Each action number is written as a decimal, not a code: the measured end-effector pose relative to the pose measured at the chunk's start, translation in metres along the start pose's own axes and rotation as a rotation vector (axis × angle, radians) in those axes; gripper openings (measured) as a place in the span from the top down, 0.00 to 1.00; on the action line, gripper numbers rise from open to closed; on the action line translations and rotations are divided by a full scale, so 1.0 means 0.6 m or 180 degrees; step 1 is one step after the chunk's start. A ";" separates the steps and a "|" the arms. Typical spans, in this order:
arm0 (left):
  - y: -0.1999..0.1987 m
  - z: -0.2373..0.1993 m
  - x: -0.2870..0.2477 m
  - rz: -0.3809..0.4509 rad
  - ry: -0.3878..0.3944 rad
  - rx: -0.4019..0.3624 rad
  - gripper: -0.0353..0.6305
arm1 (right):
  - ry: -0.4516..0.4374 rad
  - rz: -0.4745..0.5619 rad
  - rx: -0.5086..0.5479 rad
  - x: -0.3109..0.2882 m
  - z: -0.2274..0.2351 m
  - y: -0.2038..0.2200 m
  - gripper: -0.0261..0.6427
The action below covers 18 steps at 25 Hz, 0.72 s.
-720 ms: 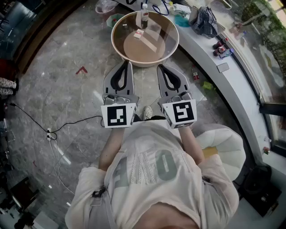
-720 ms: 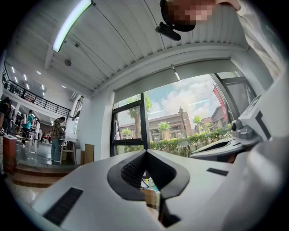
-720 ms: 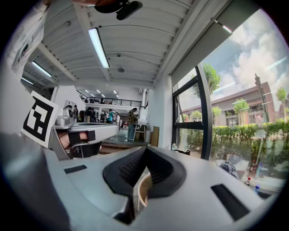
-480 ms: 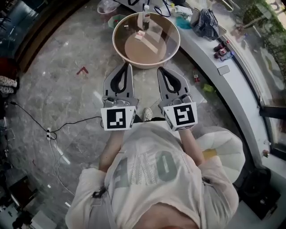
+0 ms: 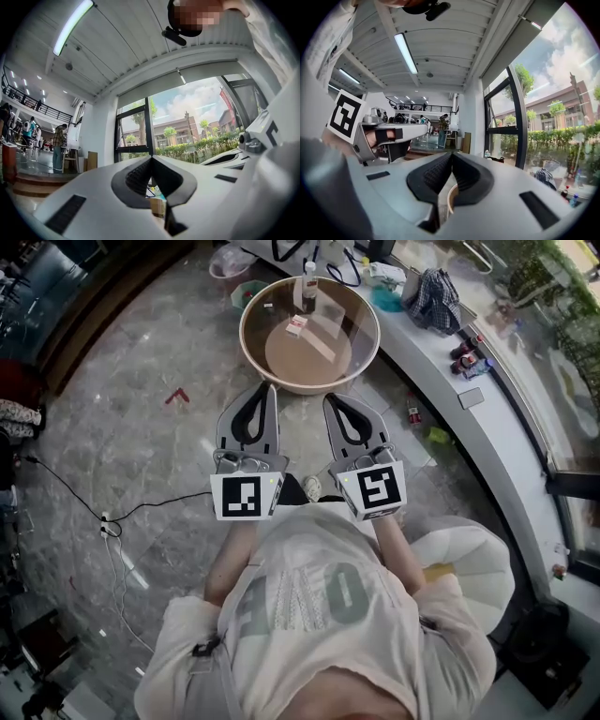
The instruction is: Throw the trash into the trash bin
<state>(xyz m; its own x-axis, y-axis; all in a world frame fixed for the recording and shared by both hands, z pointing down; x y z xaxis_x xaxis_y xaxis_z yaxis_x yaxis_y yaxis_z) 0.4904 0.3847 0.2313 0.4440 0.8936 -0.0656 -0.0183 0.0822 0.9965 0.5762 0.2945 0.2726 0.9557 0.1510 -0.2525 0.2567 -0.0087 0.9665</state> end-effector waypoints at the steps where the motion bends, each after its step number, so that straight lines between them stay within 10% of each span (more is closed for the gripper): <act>1: 0.005 -0.006 0.001 -0.0033 -0.0016 -0.0018 0.93 | -0.0021 0.0019 0.0009 -0.002 -0.002 -0.003 0.94; 18: 0.037 -0.183 -0.088 -0.0041 -0.0190 0.0063 0.93 | -0.0079 0.0004 0.0113 -0.182 -0.004 -0.052 0.94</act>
<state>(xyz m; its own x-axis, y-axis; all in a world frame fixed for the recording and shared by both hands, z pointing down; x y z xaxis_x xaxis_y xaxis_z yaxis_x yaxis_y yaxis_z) 0.3684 0.3879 0.2510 0.4967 0.8646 -0.0756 0.0051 0.0842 0.9964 0.4637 0.2806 0.2702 0.9592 0.1264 -0.2528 0.2600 -0.0439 0.9646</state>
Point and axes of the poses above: the fingertips, and each gripper's own axes: x backward along the fingers, z to its right, y out of its underside, the point moved 3 cm from there along x, backward along the fingers, and after that the axes turned 11 degrees about -z, right-handed, at the moved point
